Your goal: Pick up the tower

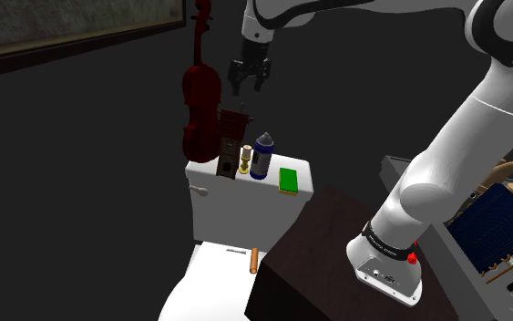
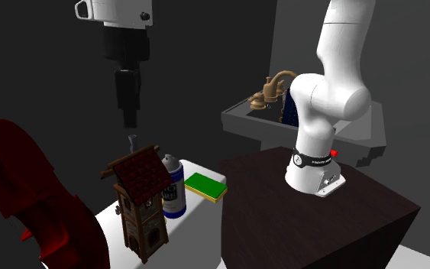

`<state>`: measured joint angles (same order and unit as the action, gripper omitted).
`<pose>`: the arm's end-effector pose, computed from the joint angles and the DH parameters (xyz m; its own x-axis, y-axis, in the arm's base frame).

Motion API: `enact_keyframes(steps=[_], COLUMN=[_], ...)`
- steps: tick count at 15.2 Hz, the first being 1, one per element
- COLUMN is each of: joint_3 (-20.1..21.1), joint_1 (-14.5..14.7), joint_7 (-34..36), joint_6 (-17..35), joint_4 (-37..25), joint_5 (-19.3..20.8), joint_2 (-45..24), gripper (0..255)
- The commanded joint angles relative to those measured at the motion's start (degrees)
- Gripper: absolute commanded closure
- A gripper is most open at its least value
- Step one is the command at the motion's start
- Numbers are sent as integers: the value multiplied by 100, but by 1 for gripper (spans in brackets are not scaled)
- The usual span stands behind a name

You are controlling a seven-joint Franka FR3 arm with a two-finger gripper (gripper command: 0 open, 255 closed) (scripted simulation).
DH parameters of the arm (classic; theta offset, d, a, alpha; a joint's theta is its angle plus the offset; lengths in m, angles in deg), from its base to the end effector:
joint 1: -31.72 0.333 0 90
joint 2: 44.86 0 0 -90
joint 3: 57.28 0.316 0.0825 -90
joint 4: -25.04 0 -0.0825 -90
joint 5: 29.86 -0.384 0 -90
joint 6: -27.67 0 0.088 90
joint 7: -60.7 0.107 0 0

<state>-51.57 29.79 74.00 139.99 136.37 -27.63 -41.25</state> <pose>0.5486 0.0347 0.5156 0.9847 -0.1506 0.0874 -0.1532 -0.9879 0.0239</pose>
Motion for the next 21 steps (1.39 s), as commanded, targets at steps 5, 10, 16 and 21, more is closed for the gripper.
enact_keyframes(steps=[5,10,16,21], joint_3=[10,7,6,10], joint_1=[4,1,0,4], joint_7=[62,68,66,65], joint_6=[387,582,582,430], joint_4=[183,338,338,219], joint_5=[57,66,66,59], joint_2=[-231,-270,-270,-238], gripper=[0,255,255,255])
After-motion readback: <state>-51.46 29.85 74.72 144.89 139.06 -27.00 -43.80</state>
